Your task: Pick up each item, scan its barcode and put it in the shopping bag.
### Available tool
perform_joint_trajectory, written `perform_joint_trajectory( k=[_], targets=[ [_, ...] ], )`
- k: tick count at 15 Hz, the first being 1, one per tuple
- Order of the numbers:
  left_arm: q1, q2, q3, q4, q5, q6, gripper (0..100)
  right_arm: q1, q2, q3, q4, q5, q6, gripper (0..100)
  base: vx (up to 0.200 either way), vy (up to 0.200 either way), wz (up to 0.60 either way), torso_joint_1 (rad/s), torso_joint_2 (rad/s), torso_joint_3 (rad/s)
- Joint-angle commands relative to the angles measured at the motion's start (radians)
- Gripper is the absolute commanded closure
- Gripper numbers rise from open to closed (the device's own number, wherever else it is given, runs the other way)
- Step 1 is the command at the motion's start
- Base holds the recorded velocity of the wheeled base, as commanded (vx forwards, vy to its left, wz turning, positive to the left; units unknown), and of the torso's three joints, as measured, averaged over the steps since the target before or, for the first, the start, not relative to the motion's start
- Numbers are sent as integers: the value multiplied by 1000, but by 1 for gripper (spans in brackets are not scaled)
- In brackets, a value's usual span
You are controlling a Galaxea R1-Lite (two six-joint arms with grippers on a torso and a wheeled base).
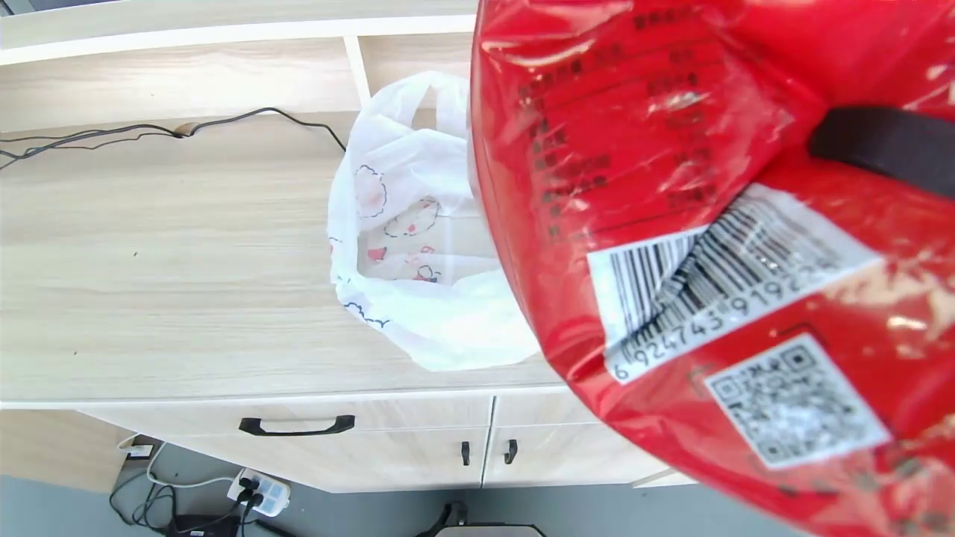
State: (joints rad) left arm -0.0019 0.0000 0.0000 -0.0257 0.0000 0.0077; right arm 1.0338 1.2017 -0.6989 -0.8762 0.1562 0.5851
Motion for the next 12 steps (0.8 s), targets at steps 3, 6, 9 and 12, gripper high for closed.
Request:
perform_joint_trajectory(
  k=[3,6,9,12],
  targets=[
    [0,2,0,0,0,0,0,2,-19,22,-12,16,18,100,0,0,0,0,0,0],
    [0,2,0,0,0,0,0,-61,-17,24,-10,11,-14,100,0,0,0,0,0,0],
    [0,2,0,0,0,0,0,-291,7,-17,23,28,-143,100,0,0,0,0,0,0],
    [0,2,0,0,0,0,0,-678,85,-128,155,34,-544,100,0,0,0,0,0,0]
  ],
)
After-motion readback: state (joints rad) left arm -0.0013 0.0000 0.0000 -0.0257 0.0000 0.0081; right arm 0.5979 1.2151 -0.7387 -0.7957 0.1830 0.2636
